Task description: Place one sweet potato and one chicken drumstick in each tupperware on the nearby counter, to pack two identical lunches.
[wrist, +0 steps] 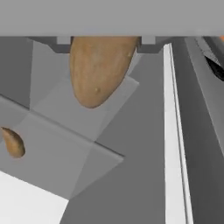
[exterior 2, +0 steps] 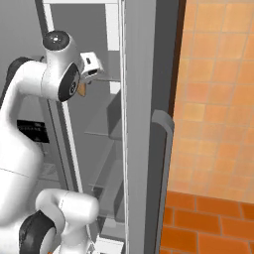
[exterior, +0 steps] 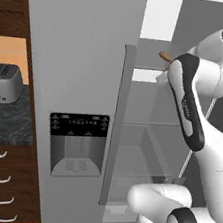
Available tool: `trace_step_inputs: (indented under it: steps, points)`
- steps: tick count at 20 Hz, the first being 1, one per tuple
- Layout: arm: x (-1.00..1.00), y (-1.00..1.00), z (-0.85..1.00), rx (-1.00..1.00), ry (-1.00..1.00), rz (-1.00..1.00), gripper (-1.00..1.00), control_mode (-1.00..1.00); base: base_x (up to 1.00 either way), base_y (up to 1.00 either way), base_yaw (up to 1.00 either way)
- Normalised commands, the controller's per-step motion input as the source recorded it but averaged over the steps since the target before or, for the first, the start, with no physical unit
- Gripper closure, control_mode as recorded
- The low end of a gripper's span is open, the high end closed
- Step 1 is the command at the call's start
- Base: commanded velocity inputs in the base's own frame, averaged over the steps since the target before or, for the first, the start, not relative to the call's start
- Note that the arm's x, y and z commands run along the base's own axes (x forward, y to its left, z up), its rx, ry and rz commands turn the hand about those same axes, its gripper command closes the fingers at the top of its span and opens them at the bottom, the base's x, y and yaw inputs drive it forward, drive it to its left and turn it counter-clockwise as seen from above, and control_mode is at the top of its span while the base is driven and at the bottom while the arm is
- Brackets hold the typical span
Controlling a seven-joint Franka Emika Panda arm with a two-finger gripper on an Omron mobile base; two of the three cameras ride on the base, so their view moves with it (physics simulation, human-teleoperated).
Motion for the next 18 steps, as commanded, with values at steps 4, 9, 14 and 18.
trace_step_inputs:
  steps: [4,9,14,18]
  points:
    - [-1.00,0.00,0.27,-0.10,0.09,-0.11,1.00,-1.00,0.00,0.00,0.00]
    - [-1.00,-0.01,-0.06,0.17,-0.02,-0.26,1.00,-1.00,0.00,0.00,0.00]
    - [-1.00,0.41,-0.10,0.25,-0.06,-0.53,1.00,-1.00,0.00,0.00,0.00]
    - [-1.00,0.31,0.00,0.26,0.00,-0.29,1.00,-1.00,0.00,0.00,0.00]
